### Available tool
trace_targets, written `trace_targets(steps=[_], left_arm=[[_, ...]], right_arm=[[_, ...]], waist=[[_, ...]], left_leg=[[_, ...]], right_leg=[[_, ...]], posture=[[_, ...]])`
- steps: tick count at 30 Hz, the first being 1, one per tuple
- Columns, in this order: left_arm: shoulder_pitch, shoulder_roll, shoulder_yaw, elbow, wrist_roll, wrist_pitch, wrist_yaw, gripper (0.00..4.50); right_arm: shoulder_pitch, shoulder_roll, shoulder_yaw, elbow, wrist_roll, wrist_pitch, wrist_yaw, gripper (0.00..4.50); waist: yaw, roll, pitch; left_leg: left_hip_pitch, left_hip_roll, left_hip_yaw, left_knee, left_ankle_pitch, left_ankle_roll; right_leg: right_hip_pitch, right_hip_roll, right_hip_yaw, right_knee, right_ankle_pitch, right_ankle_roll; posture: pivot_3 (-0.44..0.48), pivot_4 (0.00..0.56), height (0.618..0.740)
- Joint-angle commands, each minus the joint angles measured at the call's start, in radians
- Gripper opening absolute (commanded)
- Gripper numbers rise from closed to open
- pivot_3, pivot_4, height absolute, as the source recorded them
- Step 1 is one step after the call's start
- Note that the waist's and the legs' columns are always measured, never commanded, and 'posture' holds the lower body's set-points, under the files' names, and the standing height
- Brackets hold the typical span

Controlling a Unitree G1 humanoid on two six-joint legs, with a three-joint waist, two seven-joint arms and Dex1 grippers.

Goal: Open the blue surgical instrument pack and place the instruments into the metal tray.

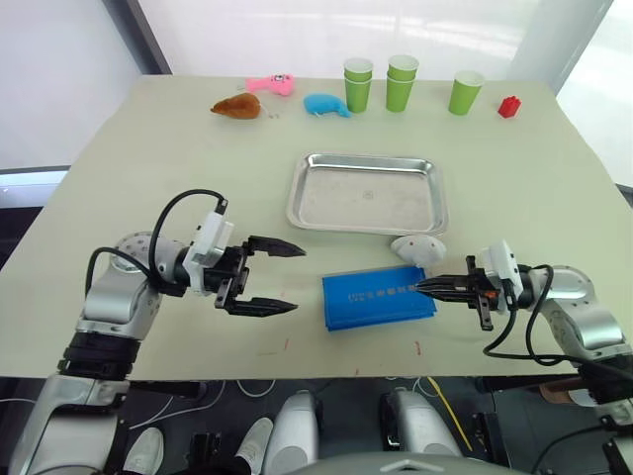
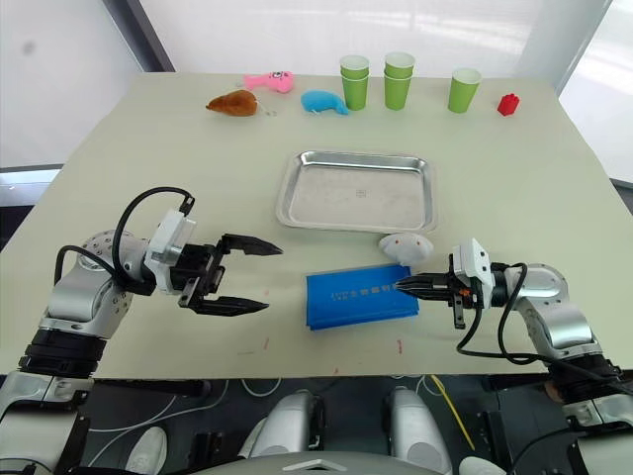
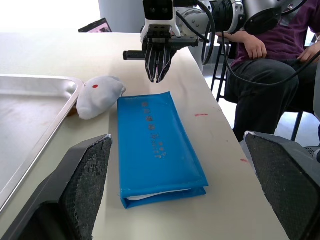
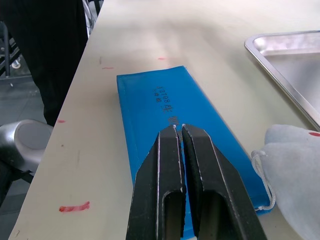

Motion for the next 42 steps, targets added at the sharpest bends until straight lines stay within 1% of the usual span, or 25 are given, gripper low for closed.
trace_targets(steps=[1, 3, 6, 7, 8, 9, 10, 12, 17, 26, 27, 29, 30, 32, 34, 35, 36, 42], left_arm=[[0.001, 0.020, -0.003, -0.022, -0.029, -0.023, -0.051, 4.50], [0.007, 0.024, -0.006, -0.031, -0.035, -0.026, -0.051, 4.50], [0.019, 0.032, -0.009, -0.060, -0.052, -0.025, -0.051, 4.50], [0.023, 0.035, -0.009, -0.067, -0.056, -0.025, -0.051, 4.50], [0.026, 0.039, -0.011, -0.075, -0.061, -0.026, -0.051, 4.50], [0.030, 0.042, -0.012, -0.082, -0.064, -0.027, -0.051, 4.50], [0.032, 0.045, -0.013, -0.086, -0.066, -0.028, -0.051, 4.50], [0.041, 0.052, -0.013, -0.104, -0.071, -0.031, -0.051, 4.50], [0.053, 0.062, -0.018, -0.117, -0.075, -0.043, -0.051, 4.50], [0.057, 0.071, -0.022, -0.129, -0.081, -0.048, -0.051, 4.50], [0.056, 0.071, -0.023, -0.129, -0.082, -0.048, -0.051, 4.50], [0.054, 0.070, -0.023, -0.127, -0.083, -0.049, -0.051, 4.50], [0.053, 0.070, -0.023, -0.126, -0.084, -0.049, -0.051, 4.50], [0.051, 0.069, -0.022, -0.123, -0.084, -0.049, -0.051, 4.50], [0.051, 0.066, -0.020, -0.123, -0.084, -0.049, -0.051, 4.50], [0.052, 0.064, -0.019, -0.124, -0.083, -0.048, -0.051, 4.50], [0.053, 0.062, -0.018, -0.125, -0.083, -0.048, -0.051, 4.50], [0.050, 0.054, -0.016, -0.123, -0.082, -0.046, -0.051, 4.50]], right_arm=[[0.008, -0.003, -0.045, -0.006, -0.038, -0.082, 0.002, 0.15], [0.017, -0.012, -0.046, 0.012, -0.065, -0.135, 0.028, 0.15], [0.037, -0.016, -0.054, 0.028, -0.083, -0.212, 0.054, 0.93], [0.041, -0.012, -0.056, 0.036, -0.092, -0.245, 0.058, 1.36], [0.043, -0.003, -0.060, 0.052, -0.112, -0.305, 0.056, 1.92], [0.043, 0.006, -0.061, 0.069, -0.131, -0.363, 0.055, 2.35], [0.043, 0.012, -0.062, 0.082, -0.143, -0.404, 0.054, 2.65], [0.042, 0.011, -0.043, 0.133, -0.185, -0.517, 0.078, 3.57], [0.002, 0.044, -0.034, 0.250, -0.242, -0.662, 0.045, 3.57], [-0.089, 0.075, 0.007, 0.446, -0.312, -0.849, 0.017, 3.57], [-0.097, 0.077, 0.012, 0.462, -0.306, -0.861, 0.023, 3.18], [-0.104, 0.079, 0.021, 0.480, -0.286, -0.863, 0.043, 2.82], [-0.107, 0.079, 0.025, 0.486, -0.275, -0.863, 0.052, 2.39], [-0.108, 0.079, 0.031, 0.489, -0.254, -0.851, 0.064, 1.33], [-0.107, 0.078, 0.034, 0.487, -0.241, -0.837, 0.072, 0.50], [-0.106, 0.077, 0.036, 0.485, -0.236, -0.832, 0.076, 0.21], [-0.105, 0.076, 0.038, 0.484, -0.233, -0.826, 0.079, 0.03], [-0.103, 0.075, 0.040, 0.477, -0.221, -0.808, 0.092, 0.03]], waist=[[0.000, 0.000, 0.000], [0.000, 0.000, 0.000], [0.000, 0.000, 0.000], [0.001, 0.000, 0.000], [0.001, 0.000, 0.000], [0.000, 0.000, 0.000], [-0.002, 0.000, 0.000], [-0.002, 0.000, 0.000], [-0.003, 0.000, 0.000], [-0.002, 0.000, 0.000], [-0.002, 0.000, 0.000], [-0.002, 0.000, 0.000], [-0.002, 0.000, 0.000], [-0.002, 0.000, 0.000], [-0.002, 0.000, 0.000], [-0.002, 0.000, 0.000], [-0.002, 0.000, 0.000], [-0.002, 0.000, 0.000]], left_leg=[[0.000, 0.000, 0.000, 0.000, 0.000, 0.000], [0.000, 0.000, 0.000, 0.000, 0.000, 0.000], [0.000, 0.000, 0.000, 0.000, 0.000, 0.000], [0.000, 0.000, 0.000, 0.000, 0.000, 0.000], [0.000, 0.000, 0.000, 0.000, 0.000, 0.000], [0.000, 0.000, 0.000, 0.000, 0.000, 0.000], [0.000, 0.000, 0.000, 0.000, 0.000, 0.000], [0.000, 0.000, 0.000, 0.000, 0.000, 0.000], [0.000, 0.000, 0.000, 0.000, 0.000, 0.000], [0.001, 0.000, 0.001, 0.000, 0.000, 0.000], [0.001, 0.000, 0.001, 0.000, 0.000, 0.000], [0.002, 0.000, 0.001, 0.000, 0.000, 0.000], [0.002, 0.000, 0.001, 0.000, 0.000, 0.000], [0.002, 0.000, 0.001, 0.000, 0.000, 0.000], [0.002, 0.000, 0.001, 0.000, 0.000, 0.000], [0.002, 0.000, 0.001, 0.000, 0.000, 0.000], [0.002, 0.000, 0.001, 0.000, 0.000, 0.000], [0.002, 0.000, 0.001, 0.000, 0.000, 0.000]], right_leg=[[0.000, 0.000, 0.000, 0.000, 0.000, 0.000], [0.000, 0.000, 0.000, 0.000, 0.000, 0.000], [0.000, 0.000, 0.000, 0.000, 0.000, 0.000], [0.000, 0.000, 0.000, 0.000, 0.000, 0.000], [0.000, 0.000, 0.000, 0.000, 0.000, 0.000], [0.000, 0.000, 0.000, 0.000, 0.000, 0.000], [0.000, 0.000, 0.000, 0.000, 0.000, 0.000], [0.000, 0.000, 0.000, 0.000, 0.000, 0.000], [0.000, 0.000, 0.000, 0.000, 0.000, 0.000], [0.000, 0.000, 0.001, 0.000, 0.000, 0.000], [0.000, 0.000, 0.001, 0.000, 0.000, 0.000], [0.000, 0.000, 0.001, 0.000, 0.000, 0.000], [0.000, 0.000, 0.001, 0.000, 0.000, 0.000], [0.001, -0.001, 0.001, 0.000, 0.000, 0.000], [0.001, -0.001, 0.001, 0.000, 0.000, 0.000], [0.001, -0.001, 0.001, 0.000, 0.000, 0.000], [0.001, -0.001, 0.001, 0.000, 0.000, 0.000], [0.001, -0.001, 0.001, 0.000, 0.000, 0.000]], posture=[[0.000, 0.150, 0.740], [0.000, 0.150, 0.740], [0.000, 0.150, 0.740], [0.000, 0.150, 0.740], [0.000, 0.150, 0.740], [0.000, 0.150, 0.740], [0.000, 0.150, 0.740], [0.000, 0.150, 0.740], [0.000, 0.150, 0.740], [0.000, 0.150, 0.740], [0.000, 0.150, 0.740], [0.000, 0.150, 0.740], [0.000, 0.150, 0.740], [0.000, 0.150, 0.740], [0.000, 0.150, 0.740], [0.000, 0.150, 0.740], [0.000, 0.150, 0.740], [0.000, 0.150, 0.740]])
